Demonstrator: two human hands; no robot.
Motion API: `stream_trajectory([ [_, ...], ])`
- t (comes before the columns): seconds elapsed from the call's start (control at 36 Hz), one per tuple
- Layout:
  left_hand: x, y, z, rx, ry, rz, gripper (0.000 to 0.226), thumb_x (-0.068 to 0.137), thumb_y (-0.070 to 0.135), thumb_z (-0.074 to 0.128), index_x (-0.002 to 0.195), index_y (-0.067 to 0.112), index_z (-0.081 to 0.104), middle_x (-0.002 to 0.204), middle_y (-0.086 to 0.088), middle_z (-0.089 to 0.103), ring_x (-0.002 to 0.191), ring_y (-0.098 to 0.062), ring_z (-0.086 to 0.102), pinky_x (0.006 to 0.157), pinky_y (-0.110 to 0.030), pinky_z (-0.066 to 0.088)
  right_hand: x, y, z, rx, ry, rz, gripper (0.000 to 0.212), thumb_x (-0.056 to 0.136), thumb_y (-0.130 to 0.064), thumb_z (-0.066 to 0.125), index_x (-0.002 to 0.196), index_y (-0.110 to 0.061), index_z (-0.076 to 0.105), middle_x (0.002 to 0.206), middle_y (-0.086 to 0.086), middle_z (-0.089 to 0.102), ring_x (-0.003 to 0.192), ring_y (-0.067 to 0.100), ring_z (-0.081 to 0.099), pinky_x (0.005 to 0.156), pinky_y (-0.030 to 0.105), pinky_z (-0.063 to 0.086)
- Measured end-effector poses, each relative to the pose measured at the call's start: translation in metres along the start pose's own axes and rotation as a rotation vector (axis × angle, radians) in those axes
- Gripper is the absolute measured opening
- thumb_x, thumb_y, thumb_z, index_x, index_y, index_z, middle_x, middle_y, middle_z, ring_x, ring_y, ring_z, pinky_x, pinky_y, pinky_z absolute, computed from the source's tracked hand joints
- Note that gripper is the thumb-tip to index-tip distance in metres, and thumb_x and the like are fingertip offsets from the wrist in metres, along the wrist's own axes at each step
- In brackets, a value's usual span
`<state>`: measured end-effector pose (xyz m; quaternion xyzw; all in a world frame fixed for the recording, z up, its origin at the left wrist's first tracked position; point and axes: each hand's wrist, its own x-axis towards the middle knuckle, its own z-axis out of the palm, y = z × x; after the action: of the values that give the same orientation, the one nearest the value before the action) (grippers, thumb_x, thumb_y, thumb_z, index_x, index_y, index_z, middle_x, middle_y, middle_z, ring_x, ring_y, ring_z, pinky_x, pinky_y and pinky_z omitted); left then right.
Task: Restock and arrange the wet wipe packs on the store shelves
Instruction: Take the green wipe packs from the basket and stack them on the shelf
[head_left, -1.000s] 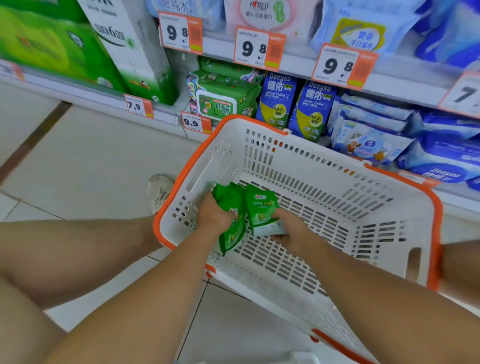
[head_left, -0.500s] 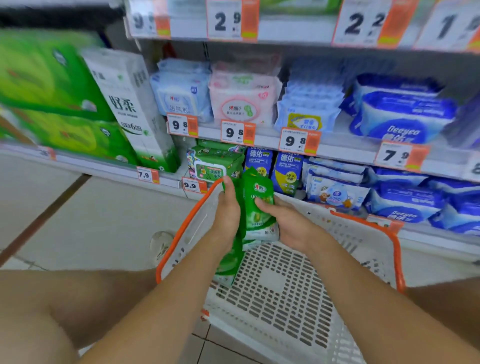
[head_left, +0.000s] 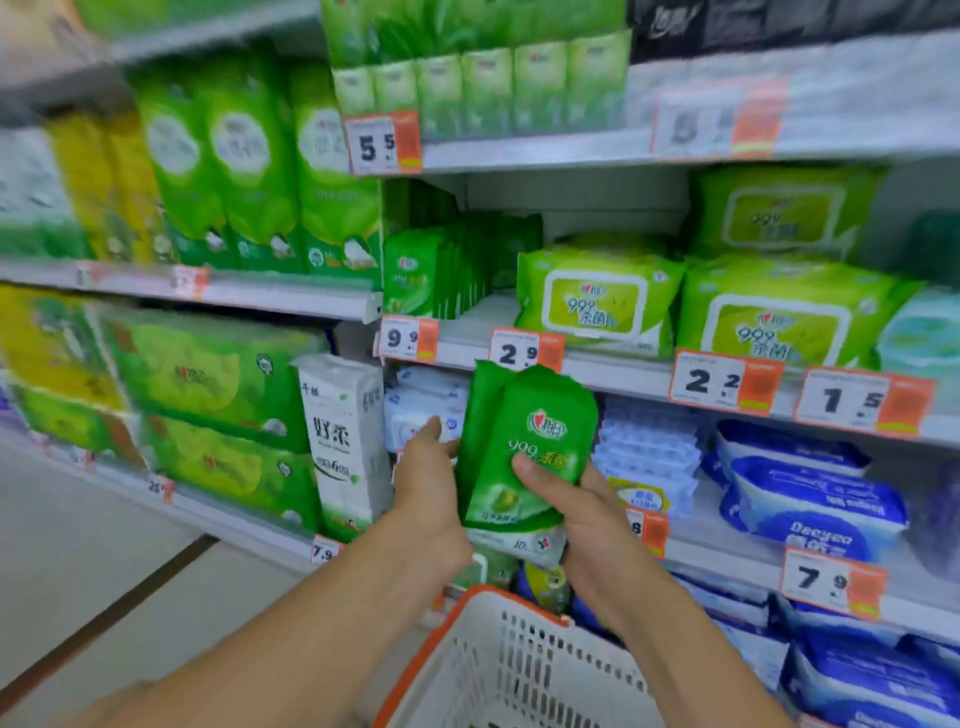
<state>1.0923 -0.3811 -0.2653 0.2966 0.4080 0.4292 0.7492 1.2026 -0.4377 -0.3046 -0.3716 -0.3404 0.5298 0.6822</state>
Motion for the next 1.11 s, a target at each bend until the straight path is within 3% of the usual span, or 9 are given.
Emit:
stream_trajectory([
  [0.14,0.035,0.040,0.006,-0.294,-0.056,0.013,0.066,0.080,0.062,0.064,0.120,0.010,0.064,0.129,-0.020,0.061,0.105,-0.034,0.063,0.100,-0.059,0.046,0.036,-0.029,0.012,0.122,0.067,-0.065,0.052,0.077,-0.018,0.074,0.126,-0.010,0.063,0.117,0.014,0.072,0.107,0.034,0.070,0.096,0.053,0.052],
  [0.28,0.049,0.053,0.033,-0.391,-0.395,0.046,0.055,0.089,0.051,0.058,0.121,0.008,0.068,0.116,-0.021,0.070,0.111,-0.038,0.065,0.103,-0.051,0.046,0.092,-0.050,0.047,0.053,0.062,-0.150,0.050,0.080,-0.004,0.074,0.128,-0.006,0.059,0.116,0.017,0.072,0.105,0.035,0.070,0.091,0.053,0.056],
  [0.39,0.085,0.073,0.037,-0.383,-0.367,0.109,0.044,0.095,0.039,0.055,0.126,0.010,0.066,0.113,-0.017,0.072,0.105,-0.032,0.069,0.096,-0.045,0.052,0.132,-0.067,0.059,-0.179,0.068,-0.112,0.048,0.078,-0.001,0.077,0.124,-0.005,0.063,0.109,0.013,0.075,0.098,0.030,0.073,0.085,0.045,0.060],
  [0.53,0.122,0.094,0.026,-0.327,-0.392,0.116,0.046,0.097,0.049,0.051,0.120,0.014,0.069,0.108,-0.015,0.074,0.091,-0.029,0.074,0.080,-0.040,0.056,0.178,-0.117,0.056,-0.516,0.050,-0.070,0.085,0.062,0.000,0.086,0.134,-0.027,0.050,0.111,0.005,0.074,0.095,0.027,0.074,0.084,0.053,0.059],
  [0.61,0.136,0.100,0.027,-0.341,-0.394,0.098,0.053,0.097,0.056,0.045,0.117,0.014,0.070,0.105,-0.015,0.075,0.084,-0.030,0.075,0.072,-0.039,0.056,0.193,-0.144,0.064,-0.856,-0.134,0.053,0.064,0.068,-0.004,0.084,0.125,-0.022,0.061,0.111,0.004,0.075,0.102,0.025,0.072,0.089,0.049,0.058],
  [0.75,0.160,0.107,0.026,-0.369,-0.390,0.019,0.067,0.095,0.067,0.037,0.120,0.014,0.069,0.112,-0.019,0.072,0.098,-0.036,0.071,0.082,-0.047,0.055,0.215,-0.166,0.075,-1.201,-0.277,0.236,0.044,0.078,-0.002,0.078,0.120,-0.004,0.065,0.111,0.011,0.074,0.105,0.028,0.071,0.099,0.050,0.052],
  [0.94,0.174,0.116,0.031,-0.401,-0.423,0.066,0.036,0.099,0.031,0.049,0.121,0.011,0.069,0.113,-0.019,0.071,0.108,-0.037,0.067,0.097,-0.055,0.049,0.242,-0.151,0.086,-1.215,-0.293,0.136,0.046,0.072,-0.002,0.083,0.116,-0.007,0.067,0.108,0.013,0.075,0.101,0.033,0.072,0.095,0.055,0.054],
  [1.03,0.181,0.133,0.033,-0.335,-0.359,0.191,0.041,0.103,0.035,0.039,0.115,0.009,0.069,0.108,-0.019,0.073,0.099,-0.034,0.070,0.086,-0.051,0.055,0.254,-0.157,0.081,-1.151,-0.192,0.078,0.047,0.071,-0.007,0.083,0.115,-0.004,0.069,0.106,0.013,0.075,0.101,0.031,0.072,0.092,0.048,0.056],
  [1.11,0.198,0.146,0.034,0.136,0.034,0.642,0.034,0.098,0.040,0.049,0.106,0.014,0.070,0.106,-0.008,0.072,0.101,-0.025,0.067,0.097,-0.046,0.050,0.275,-0.164,0.077,-1.039,-0.058,0.042,0.058,0.063,-0.014,0.087,0.117,-0.005,0.069,0.105,0.011,0.076,0.100,0.025,0.073,0.092,0.043,0.057],
])
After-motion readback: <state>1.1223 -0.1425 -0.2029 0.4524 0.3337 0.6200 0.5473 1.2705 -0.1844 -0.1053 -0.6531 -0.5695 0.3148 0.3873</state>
